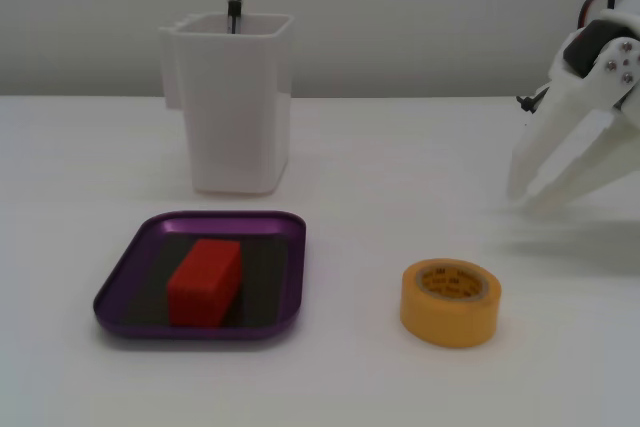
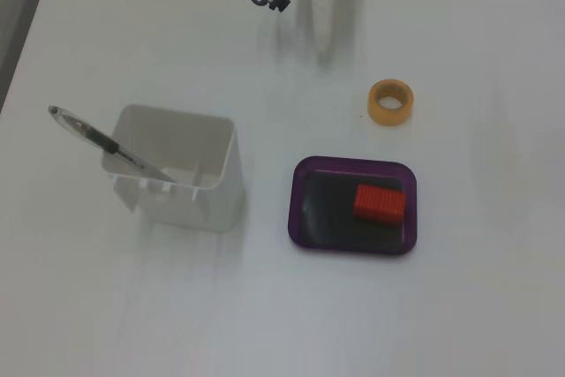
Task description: Pick up the red cube and place it in the box.
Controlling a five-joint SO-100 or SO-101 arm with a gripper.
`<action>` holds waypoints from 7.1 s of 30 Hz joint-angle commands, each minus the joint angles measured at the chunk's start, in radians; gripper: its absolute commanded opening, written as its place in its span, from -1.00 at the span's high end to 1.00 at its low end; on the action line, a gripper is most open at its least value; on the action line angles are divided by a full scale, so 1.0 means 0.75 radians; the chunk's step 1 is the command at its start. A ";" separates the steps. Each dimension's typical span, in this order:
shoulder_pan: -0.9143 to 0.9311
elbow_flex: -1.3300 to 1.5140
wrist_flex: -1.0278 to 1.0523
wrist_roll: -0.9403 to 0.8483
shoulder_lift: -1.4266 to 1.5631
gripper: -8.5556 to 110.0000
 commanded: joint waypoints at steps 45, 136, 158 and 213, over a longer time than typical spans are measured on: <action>-0.006 0.010 -0.035 -0.006 0.084 0.83; -0.006 0.010 -0.035 -0.008 0.084 0.83; -0.057 0.055 -0.278 -0.010 0.086 0.82; 0.166 -2.021 0.104 -0.192 -2.653 0.56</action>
